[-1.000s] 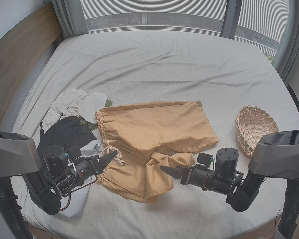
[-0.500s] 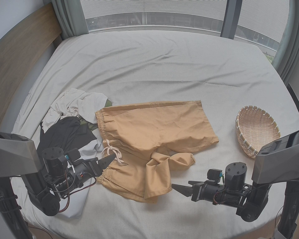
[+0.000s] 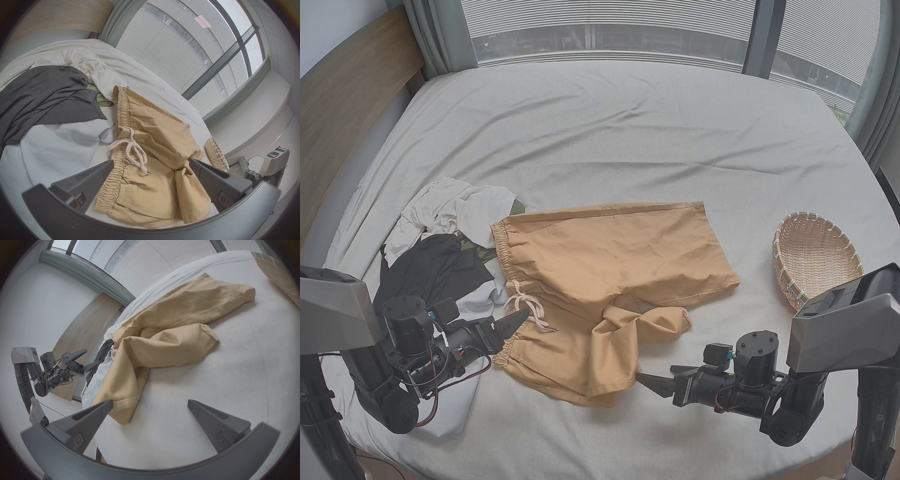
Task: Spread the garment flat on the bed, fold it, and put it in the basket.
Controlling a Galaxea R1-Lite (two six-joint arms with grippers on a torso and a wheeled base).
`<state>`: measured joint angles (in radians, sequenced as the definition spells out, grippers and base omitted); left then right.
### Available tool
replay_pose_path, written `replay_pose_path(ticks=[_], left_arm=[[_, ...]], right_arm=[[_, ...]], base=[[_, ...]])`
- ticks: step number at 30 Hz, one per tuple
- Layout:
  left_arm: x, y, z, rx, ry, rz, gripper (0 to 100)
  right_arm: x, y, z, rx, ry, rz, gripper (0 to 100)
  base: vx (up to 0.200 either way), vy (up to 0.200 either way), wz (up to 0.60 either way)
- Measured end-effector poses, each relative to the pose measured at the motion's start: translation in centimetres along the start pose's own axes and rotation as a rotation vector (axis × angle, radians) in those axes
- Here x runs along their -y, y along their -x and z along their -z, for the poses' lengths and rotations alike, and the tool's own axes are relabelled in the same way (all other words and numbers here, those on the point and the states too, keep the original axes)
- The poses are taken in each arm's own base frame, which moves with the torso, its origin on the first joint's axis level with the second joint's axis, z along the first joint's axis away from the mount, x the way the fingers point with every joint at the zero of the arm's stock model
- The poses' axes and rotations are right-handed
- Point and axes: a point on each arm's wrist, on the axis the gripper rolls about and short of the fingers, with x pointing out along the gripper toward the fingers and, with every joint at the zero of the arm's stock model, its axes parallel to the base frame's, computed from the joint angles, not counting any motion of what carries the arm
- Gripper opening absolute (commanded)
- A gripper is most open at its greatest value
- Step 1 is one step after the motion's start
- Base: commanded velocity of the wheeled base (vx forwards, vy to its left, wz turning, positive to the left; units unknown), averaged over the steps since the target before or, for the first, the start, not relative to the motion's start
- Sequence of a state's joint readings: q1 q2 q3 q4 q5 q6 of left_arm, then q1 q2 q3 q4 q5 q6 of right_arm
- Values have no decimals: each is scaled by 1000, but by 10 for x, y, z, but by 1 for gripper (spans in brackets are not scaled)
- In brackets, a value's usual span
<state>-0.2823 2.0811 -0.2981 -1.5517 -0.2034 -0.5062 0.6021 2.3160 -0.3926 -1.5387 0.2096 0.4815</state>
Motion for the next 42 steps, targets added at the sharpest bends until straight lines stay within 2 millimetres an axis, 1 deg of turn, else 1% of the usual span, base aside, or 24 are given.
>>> replay_pose_path(ticks=[3,9,16,21,26,33,41,42], left_arm=[[-2,0,-1,3,2,-6,100],[-3,0,-2,8,4,-10,100],[-4,0,-2,9,6,-13,100],[-5,0,-2,8,7,-15,100],[-5,1,-2,8,9,-16,100],[-6,1,-3,13,10,-21,100],[-10,2,-6,21,13,-33,100],[-10,2,-6,21,13,-32,100]], right_arm=[[-13,-9,0,6,19,-49,100],[-26,-22,-4,33,34,-104,100],[-30,-32,-5,48,30,-129,100],[-33,-38,-2,43,24,-143,100],[-35,-45,5,10,23,-144,100],[-37,-47,9,-7,3,-144,100],[-34,-43,14,-23,-5,-132,100],[-34,-43,15,-24,-5,-132,0]], base=[[0,0,0],[0,0,0],[0,0,0],[0,0,0],[0,0,0],[0,0,0],[0,0,0],[0,0,0]])
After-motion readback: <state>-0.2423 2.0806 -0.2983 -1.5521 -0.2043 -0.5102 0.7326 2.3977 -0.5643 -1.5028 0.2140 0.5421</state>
